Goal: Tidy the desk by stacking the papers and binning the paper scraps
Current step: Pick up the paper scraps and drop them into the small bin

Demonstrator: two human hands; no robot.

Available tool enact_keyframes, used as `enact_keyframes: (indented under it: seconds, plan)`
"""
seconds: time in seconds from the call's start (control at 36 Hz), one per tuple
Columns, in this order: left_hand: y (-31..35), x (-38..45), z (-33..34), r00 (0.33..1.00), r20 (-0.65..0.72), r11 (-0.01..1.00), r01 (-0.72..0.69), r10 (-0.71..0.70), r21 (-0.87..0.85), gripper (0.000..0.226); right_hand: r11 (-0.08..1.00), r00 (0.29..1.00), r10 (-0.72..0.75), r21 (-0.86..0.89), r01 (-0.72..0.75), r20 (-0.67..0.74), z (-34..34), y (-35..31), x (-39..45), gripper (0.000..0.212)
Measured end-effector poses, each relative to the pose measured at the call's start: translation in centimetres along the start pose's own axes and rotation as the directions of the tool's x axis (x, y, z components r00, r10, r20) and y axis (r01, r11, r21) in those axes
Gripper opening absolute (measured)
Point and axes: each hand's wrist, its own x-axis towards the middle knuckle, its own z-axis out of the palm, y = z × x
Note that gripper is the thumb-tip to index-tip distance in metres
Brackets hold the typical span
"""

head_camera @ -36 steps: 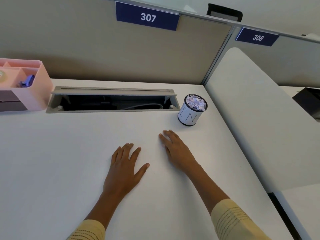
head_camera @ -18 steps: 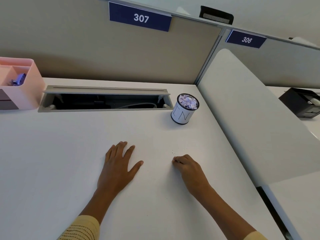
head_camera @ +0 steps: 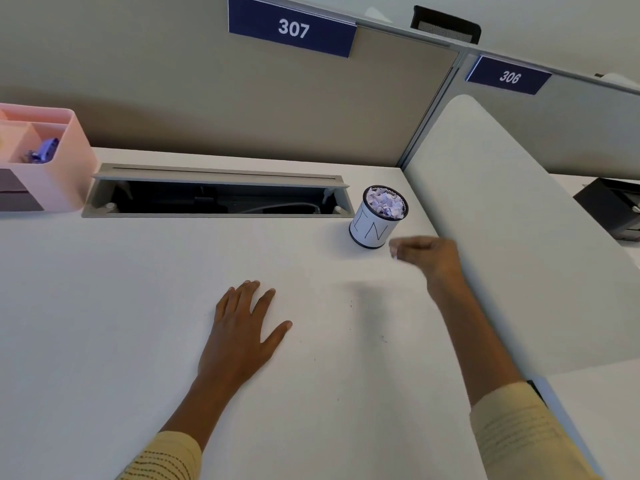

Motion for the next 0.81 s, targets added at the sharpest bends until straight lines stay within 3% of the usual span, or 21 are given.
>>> enact_keyframes:
  seconds: [0.17, 0.33, 0.42, 0.58, 0.67, 0.72, 0.81]
  plan:
    - [0.1, 0.0, -0.1, 1.000, -0.025, 1.000, -0.007, 0.007, -0.009, 0.064, 0.962, 0.969, -0.206, -0.210, 0.175, -0.138, 1.3, -4.4, 5.6, 0.019]
    - [0.0, 0.0, 0.1, 0.999, -0.037, 1.000, -0.010, 0.009, -0.017, 0.064, 0.821, 0.960, -0.276, -0.528, 0.217, -0.035, 2.7, -5.5, 8.5, 0.024]
    - [-0.1, 0.0, 0.2, 0.999, -0.047, 1.000, -0.014, 0.013, -0.014, 0.065, 0.825, 0.972, -0.232, -0.535, 0.180, -0.030, 2.6, -5.5, 8.6, 0.033]
    - [0.0, 0.1, 0.2, 0.999, -0.050, 1.000, -0.015, 0.014, -0.012, 0.065, 0.815, 0.875, -0.448, -0.486, 0.314, -0.185, 1.4, -6.4, 5.0, 0.024]
    - [-0.1, 0.1, 0.2, 0.999, -0.035, 1.000, -0.014, 0.014, -0.011, 0.065, 0.861, 0.935, -0.339, -0.434, 0.266, -0.099, 0.9, -3.8, 0.3, 0.015]
    - [-0.2, 0.0, 0.1, 1.000, -0.012, 1.000, -0.008, 0.008, -0.013, 0.065, 0.903, 0.989, -0.148, -0.407, 0.136, 0.001, 0.8, -1.1, -3.3, 0.015]
    - [-0.1, 0.1, 0.0, 1.000, 0.002, 1.000, -0.005, 0.005, -0.019, 0.066, 0.897, 0.992, 0.115, -0.434, -0.086, 0.042, 0.4, 3.2, -7.4, 0.020]
